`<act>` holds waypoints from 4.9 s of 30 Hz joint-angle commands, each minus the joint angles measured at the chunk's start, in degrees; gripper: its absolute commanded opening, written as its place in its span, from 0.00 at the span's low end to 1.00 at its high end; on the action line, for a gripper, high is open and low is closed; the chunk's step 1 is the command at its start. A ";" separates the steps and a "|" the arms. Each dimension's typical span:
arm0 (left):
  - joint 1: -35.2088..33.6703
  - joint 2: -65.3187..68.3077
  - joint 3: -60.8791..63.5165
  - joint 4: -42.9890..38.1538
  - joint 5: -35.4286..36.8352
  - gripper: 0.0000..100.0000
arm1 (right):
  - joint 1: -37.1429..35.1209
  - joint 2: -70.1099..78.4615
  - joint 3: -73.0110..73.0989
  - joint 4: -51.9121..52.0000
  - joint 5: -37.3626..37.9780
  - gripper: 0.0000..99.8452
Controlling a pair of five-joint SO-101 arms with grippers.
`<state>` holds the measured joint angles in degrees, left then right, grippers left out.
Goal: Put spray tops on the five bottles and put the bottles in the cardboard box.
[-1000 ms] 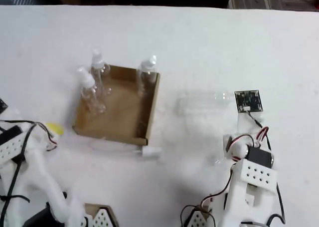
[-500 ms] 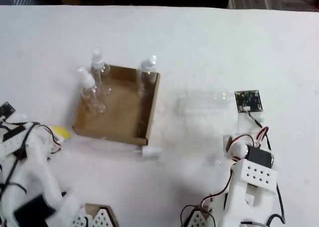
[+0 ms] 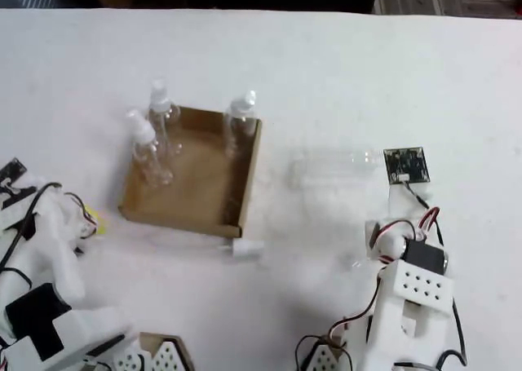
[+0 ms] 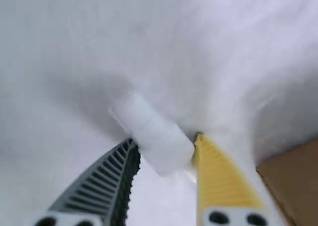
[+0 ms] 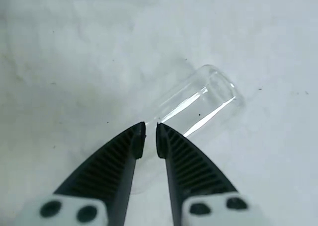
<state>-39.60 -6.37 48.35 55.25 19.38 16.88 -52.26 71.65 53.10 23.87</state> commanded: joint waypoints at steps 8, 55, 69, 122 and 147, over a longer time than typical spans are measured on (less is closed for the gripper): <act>-2.51 0.40 -5.98 3.96 -21.01 0.02 | 0.48 0.22 0.70 -0.31 0.62 0.02; -5.14 17.89 -29.98 5.54 -18.64 0.31 | -1.27 0.31 1.67 -1.45 0.62 0.02; -0.75 22.37 -28.31 3.25 -18.99 0.14 | -1.19 0.31 1.67 -1.45 0.62 0.02; 9.36 4.70 -11.25 -2.99 -24.44 0.02 | 4.53 9.01 -24.44 20.79 94.86 0.33; 9.71 4.62 -10.99 -4.48 -24.44 0.02 | 0.57 9.19 -2.90 4.26 110.51 0.25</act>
<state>-30.55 1.45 37.80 51.74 -4.35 15.91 -43.12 67.08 62.15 133.41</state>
